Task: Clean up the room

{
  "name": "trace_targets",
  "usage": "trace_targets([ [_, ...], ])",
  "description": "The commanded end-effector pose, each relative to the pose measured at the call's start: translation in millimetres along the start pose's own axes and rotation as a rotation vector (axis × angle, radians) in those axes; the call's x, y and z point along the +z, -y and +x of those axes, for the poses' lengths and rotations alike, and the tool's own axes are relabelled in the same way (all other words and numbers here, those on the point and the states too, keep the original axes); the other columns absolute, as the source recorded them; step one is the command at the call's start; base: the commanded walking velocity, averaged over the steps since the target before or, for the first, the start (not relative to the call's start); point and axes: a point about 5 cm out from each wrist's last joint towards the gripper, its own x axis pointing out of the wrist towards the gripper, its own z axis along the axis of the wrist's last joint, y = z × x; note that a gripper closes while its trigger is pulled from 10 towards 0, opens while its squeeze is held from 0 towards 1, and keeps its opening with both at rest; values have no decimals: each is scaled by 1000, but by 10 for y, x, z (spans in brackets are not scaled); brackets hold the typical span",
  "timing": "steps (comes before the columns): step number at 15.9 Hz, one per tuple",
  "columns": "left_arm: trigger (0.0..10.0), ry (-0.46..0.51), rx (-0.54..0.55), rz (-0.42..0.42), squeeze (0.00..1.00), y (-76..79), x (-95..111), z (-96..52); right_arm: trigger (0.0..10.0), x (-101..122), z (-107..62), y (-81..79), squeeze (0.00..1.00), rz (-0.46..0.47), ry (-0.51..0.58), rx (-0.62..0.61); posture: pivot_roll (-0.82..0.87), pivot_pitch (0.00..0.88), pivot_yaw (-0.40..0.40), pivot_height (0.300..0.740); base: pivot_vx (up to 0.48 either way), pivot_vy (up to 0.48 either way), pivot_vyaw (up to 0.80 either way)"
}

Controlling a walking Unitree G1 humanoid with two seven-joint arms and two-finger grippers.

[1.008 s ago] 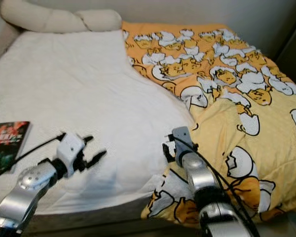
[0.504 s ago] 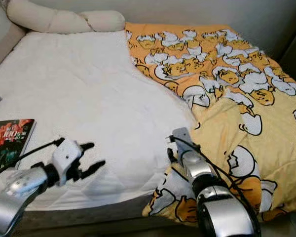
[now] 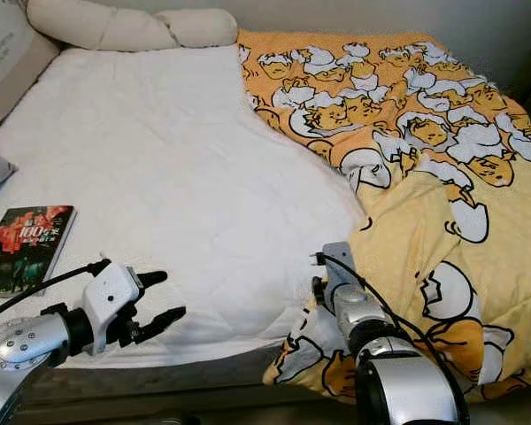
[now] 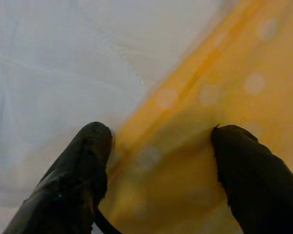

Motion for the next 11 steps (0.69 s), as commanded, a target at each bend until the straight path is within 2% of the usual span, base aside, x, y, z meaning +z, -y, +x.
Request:
trace_targets([
  [1, 10000, -4, -23, 3, 0, 28, 19, -20, 667, -63, 0, 20, 0, 46, -19, 6, 275, 66, -11, 740, 0, 0, 0],
  [2, 10000, -9, -46, -1, 0, 50, 19, -18, 0, -100, -2, 32, 0, 67, -32, 12, 271, 66, -13, 740, 0, 0, 0],
  [6, 10000, -6, -149, -25, 0, 126, 36, -41, 0, -140, -6, 113, 0, 77, -45, -15, 260, 60, -11, 740, 0, 0, 0],
  [8, 10000, 5, -291, -57, 0, 203, 70, -112, 0, -139, -8, 146, 0, 72, -48, -24, 253, 58, -6, 740, 0, 0, 0],
  [11, 10000, -33, -339, -47, 0, 199, 35, -130, 0, -146, -10, 175, 0, 73, -50, -27, 245, 54, -9, 740, 0, 0, 0],
])
